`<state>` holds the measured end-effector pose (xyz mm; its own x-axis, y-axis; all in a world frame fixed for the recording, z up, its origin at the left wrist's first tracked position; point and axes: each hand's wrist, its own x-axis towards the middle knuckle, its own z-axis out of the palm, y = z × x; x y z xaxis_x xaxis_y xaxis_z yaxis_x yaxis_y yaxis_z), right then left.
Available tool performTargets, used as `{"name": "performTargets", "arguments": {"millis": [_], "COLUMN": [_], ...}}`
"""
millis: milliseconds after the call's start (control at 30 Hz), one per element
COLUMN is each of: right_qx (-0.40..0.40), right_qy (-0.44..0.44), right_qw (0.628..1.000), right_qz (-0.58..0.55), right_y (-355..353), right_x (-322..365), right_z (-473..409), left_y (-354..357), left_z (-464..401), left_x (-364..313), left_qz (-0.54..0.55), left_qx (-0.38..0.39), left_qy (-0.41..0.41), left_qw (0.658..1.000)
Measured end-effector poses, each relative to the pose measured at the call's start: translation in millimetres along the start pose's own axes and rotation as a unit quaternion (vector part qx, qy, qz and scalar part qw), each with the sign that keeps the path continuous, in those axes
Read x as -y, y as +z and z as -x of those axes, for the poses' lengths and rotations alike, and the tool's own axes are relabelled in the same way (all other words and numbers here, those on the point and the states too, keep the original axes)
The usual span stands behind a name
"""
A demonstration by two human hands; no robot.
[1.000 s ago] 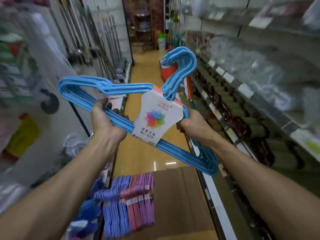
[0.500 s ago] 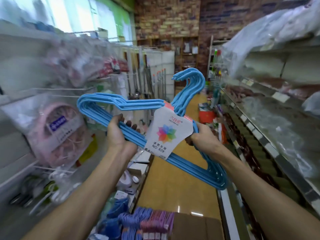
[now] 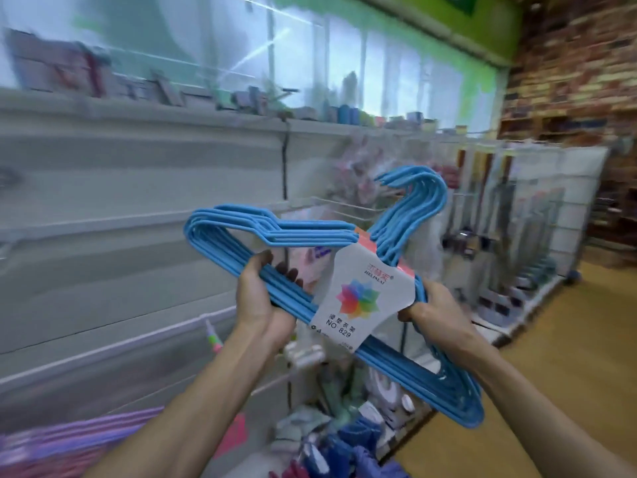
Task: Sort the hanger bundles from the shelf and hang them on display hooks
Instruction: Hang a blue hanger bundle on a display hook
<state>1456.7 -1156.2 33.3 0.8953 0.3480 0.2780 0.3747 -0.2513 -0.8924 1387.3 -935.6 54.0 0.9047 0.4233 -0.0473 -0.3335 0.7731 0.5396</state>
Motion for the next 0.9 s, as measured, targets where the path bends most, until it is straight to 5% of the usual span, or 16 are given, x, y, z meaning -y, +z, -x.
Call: {"name": "performTargets", "arguments": {"millis": [267,900], "right_qx": [0.159,0.333], "right_qy": [-0.086,-0.217], "right_qw": [0.981,0.908], "right_qz": [-0.076,-0.131], "right_y": [124,453], "right_x": [65,283], "right_z": [-12,117], "left_y": [-65,-221], "left_z": [57,293], "left_x": [-120,-421], "left_qz": [-0.020,0.003], "left_qx": [-0.108,-0.221], "left_qy": [0.153,0.387], "left_qw": [0.982,0.895]}}
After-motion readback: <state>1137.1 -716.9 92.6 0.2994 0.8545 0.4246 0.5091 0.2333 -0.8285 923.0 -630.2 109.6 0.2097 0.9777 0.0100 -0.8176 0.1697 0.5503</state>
